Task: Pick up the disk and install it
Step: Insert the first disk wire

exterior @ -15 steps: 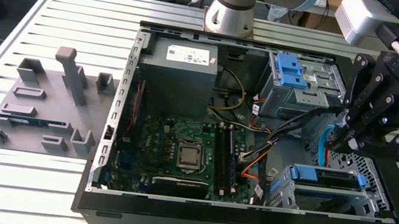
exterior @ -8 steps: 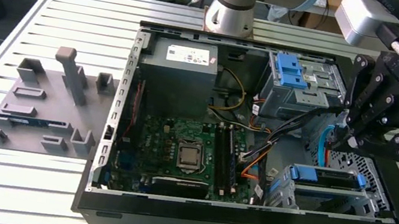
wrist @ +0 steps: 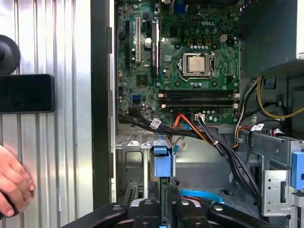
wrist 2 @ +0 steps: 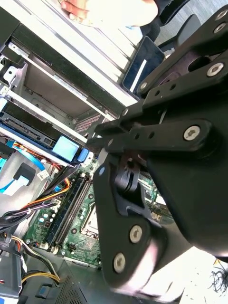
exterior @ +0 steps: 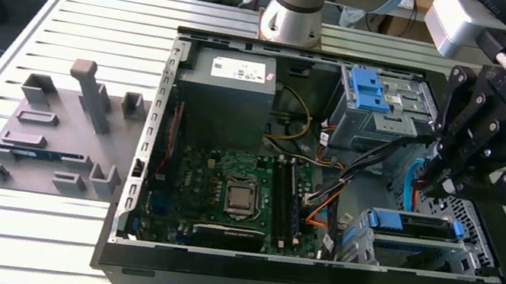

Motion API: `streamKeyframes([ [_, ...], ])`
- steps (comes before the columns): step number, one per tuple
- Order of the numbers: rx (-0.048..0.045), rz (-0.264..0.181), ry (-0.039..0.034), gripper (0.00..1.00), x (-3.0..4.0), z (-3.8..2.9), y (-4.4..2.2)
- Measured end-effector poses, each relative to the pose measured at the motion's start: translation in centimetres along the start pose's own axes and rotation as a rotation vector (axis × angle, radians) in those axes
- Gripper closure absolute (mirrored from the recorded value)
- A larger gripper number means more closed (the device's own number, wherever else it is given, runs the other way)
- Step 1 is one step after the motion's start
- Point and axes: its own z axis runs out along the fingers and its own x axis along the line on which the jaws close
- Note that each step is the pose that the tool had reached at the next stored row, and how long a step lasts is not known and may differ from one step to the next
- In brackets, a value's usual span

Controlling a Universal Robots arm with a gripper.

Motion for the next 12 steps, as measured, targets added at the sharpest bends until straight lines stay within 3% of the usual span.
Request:
streamKeyframes([
  [1,0.0000,0.000,0.0000,0.81,0.00,0.00,0.00],
  [2,0.0000,0.000,0.0000,0.72,0.00,0.00,0.00],
  [3,0.0000,0.000,0.0000,0.72,0.00,0.00,0.00],
  [4,0.0000,0.000,0.0000,0.66,0.00,0.01,0.00],
  [11,0.0000,0.000,0.0000,0.67,0.00,0.01,0.00],
  [12,0.0000,0.000,0.0000,0.74,0.00,0.02,0.00],
])
